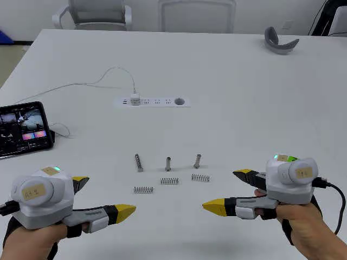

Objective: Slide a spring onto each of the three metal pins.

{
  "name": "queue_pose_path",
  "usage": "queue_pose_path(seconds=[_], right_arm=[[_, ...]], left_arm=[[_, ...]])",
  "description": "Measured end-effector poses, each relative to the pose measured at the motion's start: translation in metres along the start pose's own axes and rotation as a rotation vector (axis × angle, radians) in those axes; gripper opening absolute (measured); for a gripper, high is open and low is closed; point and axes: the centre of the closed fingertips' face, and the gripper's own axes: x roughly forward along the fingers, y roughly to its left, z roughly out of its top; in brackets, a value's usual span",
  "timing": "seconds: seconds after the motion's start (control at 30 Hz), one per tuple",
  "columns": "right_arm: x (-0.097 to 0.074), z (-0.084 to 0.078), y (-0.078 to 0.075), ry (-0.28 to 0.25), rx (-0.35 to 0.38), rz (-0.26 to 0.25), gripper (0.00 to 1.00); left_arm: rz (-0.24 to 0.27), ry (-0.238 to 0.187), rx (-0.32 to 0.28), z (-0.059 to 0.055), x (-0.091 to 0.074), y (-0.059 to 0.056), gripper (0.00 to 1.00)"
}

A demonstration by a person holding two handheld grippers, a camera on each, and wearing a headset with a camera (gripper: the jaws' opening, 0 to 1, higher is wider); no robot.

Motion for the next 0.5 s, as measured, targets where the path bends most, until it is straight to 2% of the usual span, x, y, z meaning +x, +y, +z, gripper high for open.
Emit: queue_pose_path(seconds=[0.5], right_arm=[[0.0012, -0.0005, 0.0008, -0.004, 0.015, 0.012, 0.89]], left_arm=[[-0.001, 0.004, -0.004, -0.0015, -0.0002, 0.0001, 0.89]])
